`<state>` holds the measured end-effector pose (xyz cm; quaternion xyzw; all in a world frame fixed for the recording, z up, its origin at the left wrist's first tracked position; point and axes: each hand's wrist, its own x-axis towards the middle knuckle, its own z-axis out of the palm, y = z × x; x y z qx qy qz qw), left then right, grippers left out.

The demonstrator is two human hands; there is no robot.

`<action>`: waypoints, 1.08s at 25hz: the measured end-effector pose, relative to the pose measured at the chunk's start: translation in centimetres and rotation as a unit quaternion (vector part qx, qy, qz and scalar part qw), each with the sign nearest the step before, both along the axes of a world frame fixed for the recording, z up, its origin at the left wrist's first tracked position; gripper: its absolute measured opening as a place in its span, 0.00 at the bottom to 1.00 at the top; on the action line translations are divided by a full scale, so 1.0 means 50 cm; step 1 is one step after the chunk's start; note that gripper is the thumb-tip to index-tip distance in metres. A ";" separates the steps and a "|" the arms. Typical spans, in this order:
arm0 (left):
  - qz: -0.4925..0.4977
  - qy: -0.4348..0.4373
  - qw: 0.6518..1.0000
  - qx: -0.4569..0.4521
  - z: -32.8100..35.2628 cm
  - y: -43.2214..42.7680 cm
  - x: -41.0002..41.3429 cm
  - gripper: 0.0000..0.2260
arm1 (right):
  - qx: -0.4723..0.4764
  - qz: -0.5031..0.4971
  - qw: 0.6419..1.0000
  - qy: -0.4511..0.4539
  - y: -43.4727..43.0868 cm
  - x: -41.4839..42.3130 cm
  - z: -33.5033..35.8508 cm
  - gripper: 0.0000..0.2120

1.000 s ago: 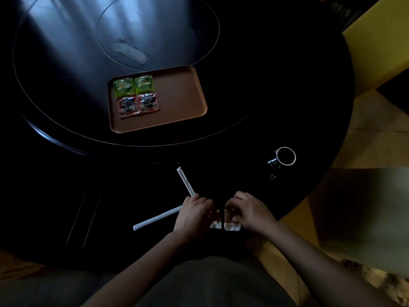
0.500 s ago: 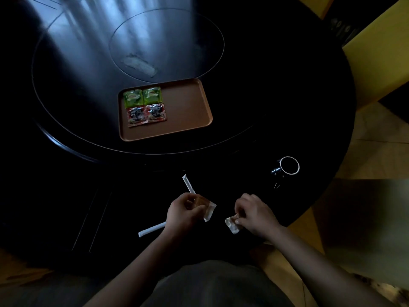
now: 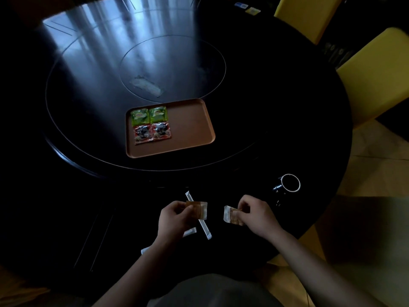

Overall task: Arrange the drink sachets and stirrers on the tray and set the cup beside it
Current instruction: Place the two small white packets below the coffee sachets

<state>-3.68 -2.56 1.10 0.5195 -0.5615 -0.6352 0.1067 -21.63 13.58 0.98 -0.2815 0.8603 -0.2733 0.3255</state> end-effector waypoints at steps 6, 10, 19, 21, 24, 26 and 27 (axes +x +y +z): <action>0.023 0.008 1.000 -0.009 0.028 -0.038 -0.007 0.02 | -0.049 -0.069 0.996 -0.039 -0.044 -0.022 0.025 0.09; 0.033 0.018 0.999 -0.011 0.040 -0.062 -0.002 0.02 | -0.088 -0.112 0.987 -0.078 -0.079 -0.030 0.041 0.07; 0.079 0.024 0.996 -0.023 0.068 -0.117 -0.002 0.02 | -0.136 -0.148 0.970 -0.137 -0.141 -0.040 0.046 0.11; 0.092 0.025 0.995 -0.024 0.072 -0.132 0.002 0.02 | -0.137 -0.147 0.970 -0.139 -0.153 -0.040 0.046 0.12; 0.109 0.023 0.994 -0.020 0.074 -0.156 0.009 0.02 | -0.147 -0.139 0.969 -0.145 -0.175 -0.037 0.046 0.12; 0.122 0.021 0.992 -0.026 0.076 -0.175 0.011 0.03 | -0.158 -0.132 0.968 -0.143 -0.194 -0.037 0.045 0.13; 0.126 0.020 0.991 -0.032 0.077 -0.185 0.011 0.02 | -0.161 -0.130 0.968 -0.143 -0.205 -0.038 0.044 0.14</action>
